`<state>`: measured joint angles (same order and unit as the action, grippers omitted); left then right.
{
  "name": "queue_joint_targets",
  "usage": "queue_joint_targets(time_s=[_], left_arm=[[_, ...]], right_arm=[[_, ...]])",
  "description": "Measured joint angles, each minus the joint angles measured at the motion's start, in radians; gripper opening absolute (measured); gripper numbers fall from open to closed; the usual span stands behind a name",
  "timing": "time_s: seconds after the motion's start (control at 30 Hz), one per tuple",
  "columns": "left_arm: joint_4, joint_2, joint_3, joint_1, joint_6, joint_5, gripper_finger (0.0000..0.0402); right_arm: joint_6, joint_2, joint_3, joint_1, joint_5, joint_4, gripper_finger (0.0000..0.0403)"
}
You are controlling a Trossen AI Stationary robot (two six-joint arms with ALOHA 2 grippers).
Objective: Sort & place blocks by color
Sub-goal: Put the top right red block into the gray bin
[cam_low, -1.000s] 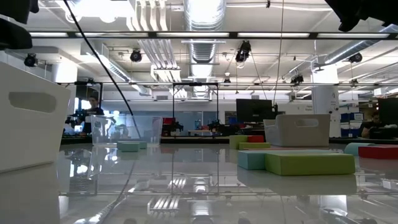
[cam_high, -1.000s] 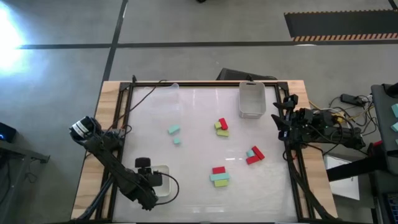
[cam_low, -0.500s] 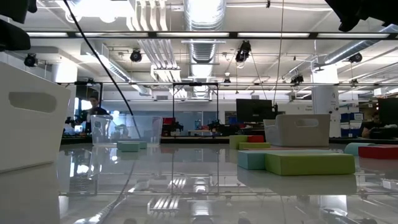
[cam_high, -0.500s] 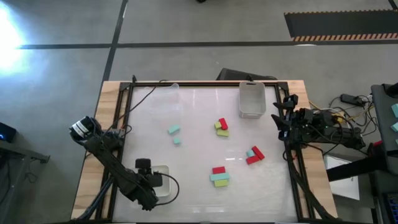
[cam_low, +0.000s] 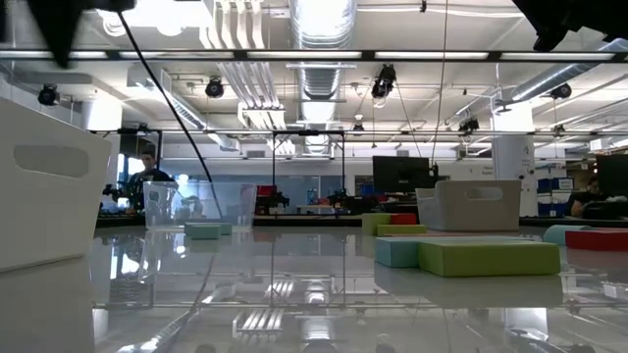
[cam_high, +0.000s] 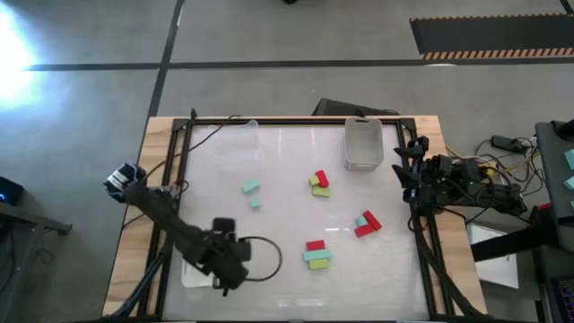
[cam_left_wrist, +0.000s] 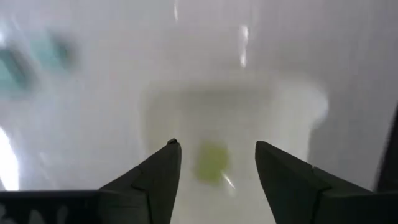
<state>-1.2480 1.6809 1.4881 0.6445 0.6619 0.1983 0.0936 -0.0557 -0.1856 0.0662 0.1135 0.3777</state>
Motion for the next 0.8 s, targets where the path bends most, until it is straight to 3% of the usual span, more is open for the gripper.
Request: queue_joint_targets(time_s=[0.17, 0.33, 0.6, 0.8], left_arm=[[0.145, -0.049, 0.003, -0.077, -0.389, 0.199, 0.0158], [0.331, -0.151, -0.102, -0.19, -0.657, 0.21, 0.0122], [0.663, -0.296, -0.338, -0.38, -0.769, 0.212, 0.0084], [0.754, -0.381, -0.464, -0.452, -0.938, 0.213, 0.0079]], right_arm=[[-0.018, -0.001, 0.0, 0.0, -0.006, 0.005, 0.0226], [-0.038, -0.02, 0.0, 0.0, -0.008, 0.007, 0.0226], [-0.103, -0.154, -0.003, 0.0, 0.023, 0.006, 0.0226], [-0.122, -0.313, -0.075, 0.0, 0.071, -0.052, 0.0226]])
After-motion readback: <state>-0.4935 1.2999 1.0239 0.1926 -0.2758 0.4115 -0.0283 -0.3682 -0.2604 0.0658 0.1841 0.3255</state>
